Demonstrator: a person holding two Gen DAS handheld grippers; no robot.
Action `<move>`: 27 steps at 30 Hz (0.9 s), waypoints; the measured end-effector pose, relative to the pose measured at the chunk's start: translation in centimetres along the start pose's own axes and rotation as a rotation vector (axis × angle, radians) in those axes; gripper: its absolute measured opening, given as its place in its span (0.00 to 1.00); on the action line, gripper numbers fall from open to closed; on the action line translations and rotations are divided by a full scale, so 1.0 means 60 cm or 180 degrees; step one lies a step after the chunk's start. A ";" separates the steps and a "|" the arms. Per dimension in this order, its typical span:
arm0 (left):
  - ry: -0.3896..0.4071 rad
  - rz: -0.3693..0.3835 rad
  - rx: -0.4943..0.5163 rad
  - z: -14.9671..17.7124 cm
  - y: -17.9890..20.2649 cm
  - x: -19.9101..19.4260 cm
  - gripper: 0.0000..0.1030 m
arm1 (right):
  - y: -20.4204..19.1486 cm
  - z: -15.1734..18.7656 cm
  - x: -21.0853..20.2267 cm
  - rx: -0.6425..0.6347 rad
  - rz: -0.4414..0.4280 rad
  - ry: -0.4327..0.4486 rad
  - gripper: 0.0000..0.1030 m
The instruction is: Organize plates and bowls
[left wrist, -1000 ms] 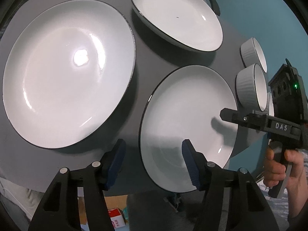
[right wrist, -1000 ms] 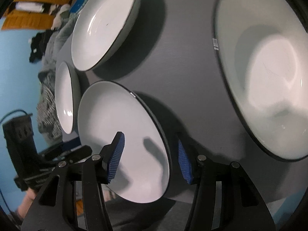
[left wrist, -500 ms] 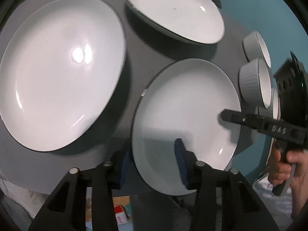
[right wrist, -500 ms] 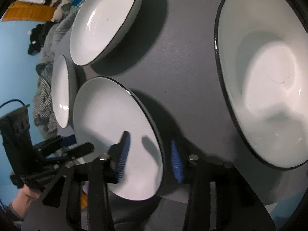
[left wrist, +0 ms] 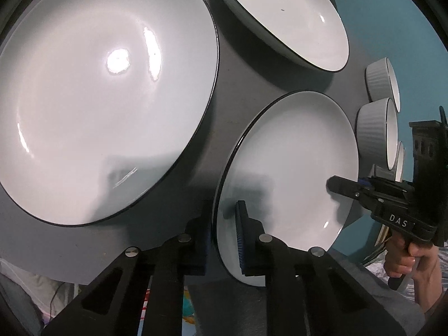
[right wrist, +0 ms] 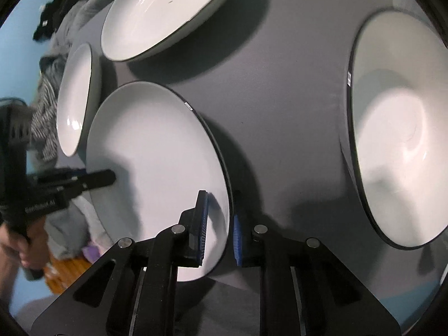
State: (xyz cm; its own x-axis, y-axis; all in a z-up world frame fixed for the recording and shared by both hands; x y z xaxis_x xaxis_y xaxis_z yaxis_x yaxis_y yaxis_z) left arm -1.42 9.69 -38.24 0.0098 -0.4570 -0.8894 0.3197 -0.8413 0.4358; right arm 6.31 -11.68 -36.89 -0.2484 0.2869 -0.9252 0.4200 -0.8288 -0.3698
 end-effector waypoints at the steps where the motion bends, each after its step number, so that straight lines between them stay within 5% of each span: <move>1: -0.0006 0.0006 0.0007 -0.001 0.000 -0.001 0.13 | 0.001 -0.001 0.001 0.0008 -0.0020 -0.0004 0.16; 27: 0.0003 0.0011 -0.0028 -0.008 0.036 -0.016 0.15 | 0.009 -0.015 -0.016 0.0251 -0.0185 -0.0073 0.15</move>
State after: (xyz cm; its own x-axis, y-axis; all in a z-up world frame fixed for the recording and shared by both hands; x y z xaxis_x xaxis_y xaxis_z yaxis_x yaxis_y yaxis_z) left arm -0.28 8.47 -36.50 0.0118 -0.4598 -0.8880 0.3279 -0.8372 0.4378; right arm 7.58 -11.98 -36.26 -0.2906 0.3252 -0.8999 0.3345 -0.8466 -0.4140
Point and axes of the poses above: each gripper's, at about its wrist camera, not at the fingertips, and x roughly the way its jaws point, y to its right, z to its underside, the point moved 7 cm from there along x, roughly the way its jaws point, and after that the axes turned 3 degrees about z, right-handed, at the moved point
